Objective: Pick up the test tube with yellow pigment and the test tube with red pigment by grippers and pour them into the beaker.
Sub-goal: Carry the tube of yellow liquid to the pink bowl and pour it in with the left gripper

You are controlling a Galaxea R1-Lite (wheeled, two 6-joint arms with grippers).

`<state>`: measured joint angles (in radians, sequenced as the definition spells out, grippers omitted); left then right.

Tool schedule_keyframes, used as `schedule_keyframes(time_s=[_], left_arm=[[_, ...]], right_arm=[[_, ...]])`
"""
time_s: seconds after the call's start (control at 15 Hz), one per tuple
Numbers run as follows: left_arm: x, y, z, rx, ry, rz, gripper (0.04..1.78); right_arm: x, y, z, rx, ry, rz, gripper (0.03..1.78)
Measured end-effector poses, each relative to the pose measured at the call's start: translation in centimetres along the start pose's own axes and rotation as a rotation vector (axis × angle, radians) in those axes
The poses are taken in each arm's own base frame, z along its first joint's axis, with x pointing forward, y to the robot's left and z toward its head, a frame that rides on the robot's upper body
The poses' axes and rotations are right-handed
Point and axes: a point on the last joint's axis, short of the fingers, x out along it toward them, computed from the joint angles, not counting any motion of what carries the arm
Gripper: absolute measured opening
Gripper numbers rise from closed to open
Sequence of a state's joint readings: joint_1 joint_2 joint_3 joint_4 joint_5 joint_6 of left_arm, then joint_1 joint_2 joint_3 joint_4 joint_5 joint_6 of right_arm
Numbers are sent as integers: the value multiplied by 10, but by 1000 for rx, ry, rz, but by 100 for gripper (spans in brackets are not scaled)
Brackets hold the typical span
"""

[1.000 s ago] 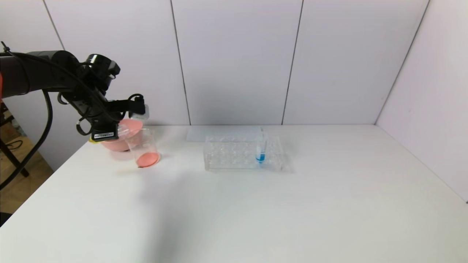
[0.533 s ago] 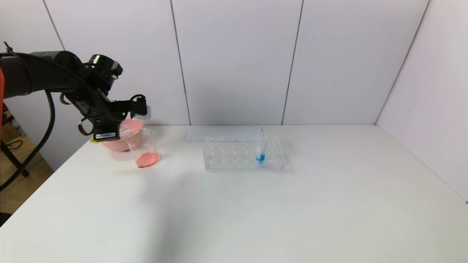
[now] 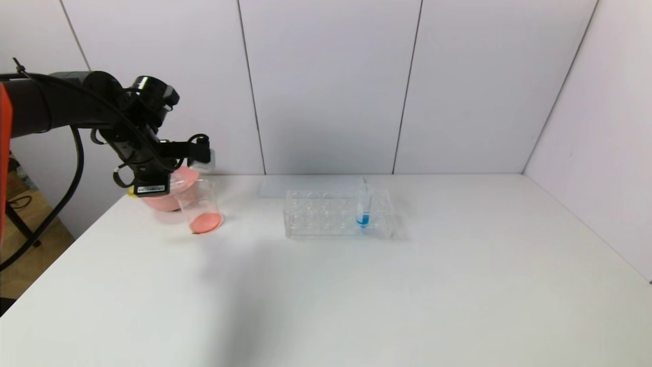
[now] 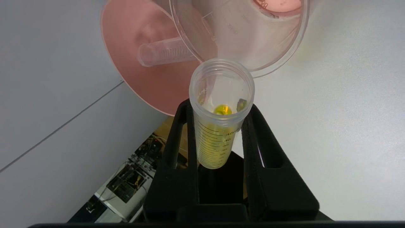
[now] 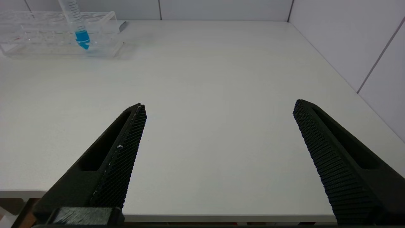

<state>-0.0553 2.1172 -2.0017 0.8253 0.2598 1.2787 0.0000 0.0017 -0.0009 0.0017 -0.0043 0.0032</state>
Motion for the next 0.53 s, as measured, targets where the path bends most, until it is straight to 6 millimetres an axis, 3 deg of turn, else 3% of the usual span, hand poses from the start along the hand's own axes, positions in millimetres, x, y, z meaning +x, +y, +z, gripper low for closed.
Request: schedule_keyframes(time_s=[0.53], left_arm=[[1,-1,3,9,24,7,43]], right_arm=[[0,0,0,0,0,0,170]])
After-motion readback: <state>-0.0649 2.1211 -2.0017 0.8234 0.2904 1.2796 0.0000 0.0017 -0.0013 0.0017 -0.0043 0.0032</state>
